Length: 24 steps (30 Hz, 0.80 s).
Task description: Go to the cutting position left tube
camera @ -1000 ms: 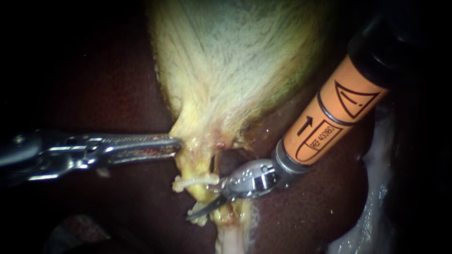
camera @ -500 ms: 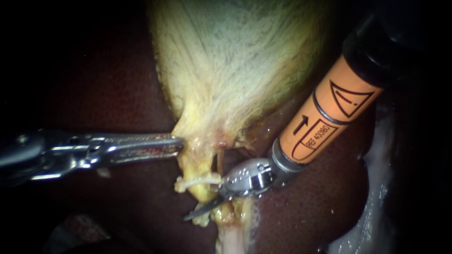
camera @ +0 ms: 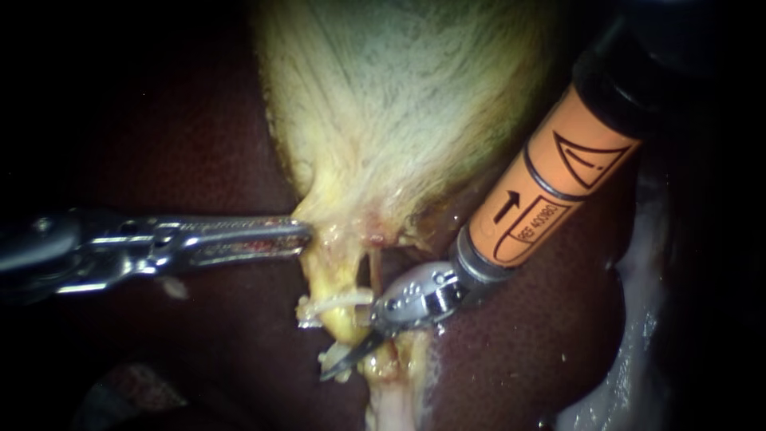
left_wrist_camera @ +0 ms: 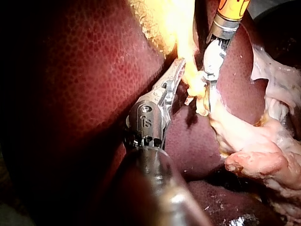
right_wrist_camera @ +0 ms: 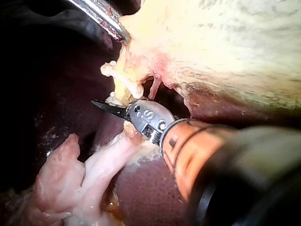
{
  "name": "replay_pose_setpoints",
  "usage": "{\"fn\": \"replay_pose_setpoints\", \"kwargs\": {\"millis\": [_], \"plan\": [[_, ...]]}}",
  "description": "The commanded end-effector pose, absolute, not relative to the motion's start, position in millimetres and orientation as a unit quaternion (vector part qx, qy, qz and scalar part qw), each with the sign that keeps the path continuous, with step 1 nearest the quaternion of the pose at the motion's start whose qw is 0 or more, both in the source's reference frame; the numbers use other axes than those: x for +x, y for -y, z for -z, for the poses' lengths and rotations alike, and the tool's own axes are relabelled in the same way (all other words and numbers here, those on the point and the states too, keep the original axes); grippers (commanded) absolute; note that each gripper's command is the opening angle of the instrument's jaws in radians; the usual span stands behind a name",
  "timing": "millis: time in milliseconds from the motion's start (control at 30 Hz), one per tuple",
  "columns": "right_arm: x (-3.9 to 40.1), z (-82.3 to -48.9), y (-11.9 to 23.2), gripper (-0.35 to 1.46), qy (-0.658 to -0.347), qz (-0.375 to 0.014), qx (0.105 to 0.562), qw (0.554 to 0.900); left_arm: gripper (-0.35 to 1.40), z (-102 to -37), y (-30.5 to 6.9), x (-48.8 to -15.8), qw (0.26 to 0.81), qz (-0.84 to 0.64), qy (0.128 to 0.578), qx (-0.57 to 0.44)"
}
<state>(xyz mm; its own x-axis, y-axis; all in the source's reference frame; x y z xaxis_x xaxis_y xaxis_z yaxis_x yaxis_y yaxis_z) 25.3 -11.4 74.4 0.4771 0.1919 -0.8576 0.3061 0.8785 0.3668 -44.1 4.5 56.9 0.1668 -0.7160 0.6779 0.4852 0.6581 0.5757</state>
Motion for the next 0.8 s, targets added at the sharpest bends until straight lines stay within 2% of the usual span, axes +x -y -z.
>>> {"fn": "replay_pose_setpoints", "kwargs": {"millis": [33,200,567,800], "plan": [[25.3,-74.4,11.4,0.99,-0.51,0.034,0.244,0.824,-0.35,-56.9,-4.6,-44.1,0.755,0.397,0.508,0.113],[25.6,-74.4,11.4,0.99,-0.511,0.036,0.242,0.824,-0.35,-57.0,-4.6,-44.2,0.755,0.398,0.508,0.113],[25.6,-74.5,11.8,0.96,-0.5,-0.003,0.269,0.823,-0.35,-57.0,-4.6,-44.2,0.755,0.398,0.509,0.113],[25.4,-74.6,11.9,0.96,-0.499,-0.008,0.272,0.823,-0.35,-57.0,-4.6,-44.2,0.755,0.397,0.509,0.113]]}}
